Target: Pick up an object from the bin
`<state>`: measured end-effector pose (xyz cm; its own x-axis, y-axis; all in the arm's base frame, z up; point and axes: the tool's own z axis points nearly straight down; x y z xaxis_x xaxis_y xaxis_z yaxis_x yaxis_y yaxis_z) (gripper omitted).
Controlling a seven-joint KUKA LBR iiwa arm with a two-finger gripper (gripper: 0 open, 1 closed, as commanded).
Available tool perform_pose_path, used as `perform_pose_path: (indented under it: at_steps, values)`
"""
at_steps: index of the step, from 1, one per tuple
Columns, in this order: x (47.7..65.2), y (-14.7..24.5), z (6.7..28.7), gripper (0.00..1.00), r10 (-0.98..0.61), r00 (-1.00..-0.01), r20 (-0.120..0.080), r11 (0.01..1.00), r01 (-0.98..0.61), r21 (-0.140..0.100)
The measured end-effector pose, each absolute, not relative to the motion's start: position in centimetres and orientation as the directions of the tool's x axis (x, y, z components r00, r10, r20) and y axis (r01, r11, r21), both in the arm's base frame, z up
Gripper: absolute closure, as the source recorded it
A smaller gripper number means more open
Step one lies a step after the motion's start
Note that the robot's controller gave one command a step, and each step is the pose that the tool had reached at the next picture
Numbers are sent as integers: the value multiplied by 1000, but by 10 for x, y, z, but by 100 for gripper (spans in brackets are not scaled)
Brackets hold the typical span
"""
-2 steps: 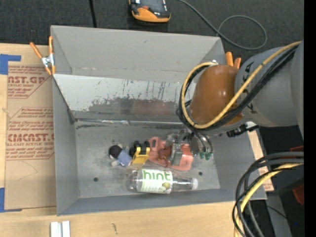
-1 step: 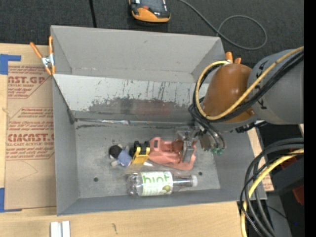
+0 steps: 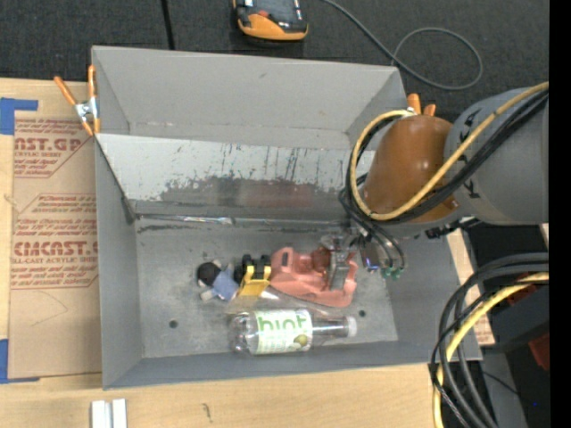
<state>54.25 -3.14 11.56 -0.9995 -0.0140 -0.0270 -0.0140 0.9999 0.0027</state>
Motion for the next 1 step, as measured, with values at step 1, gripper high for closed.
perform_pose_path:
  at_steps: [1]
  values:
    - [536,-23,146,100,-16,-1000,2,1000,-16,1]
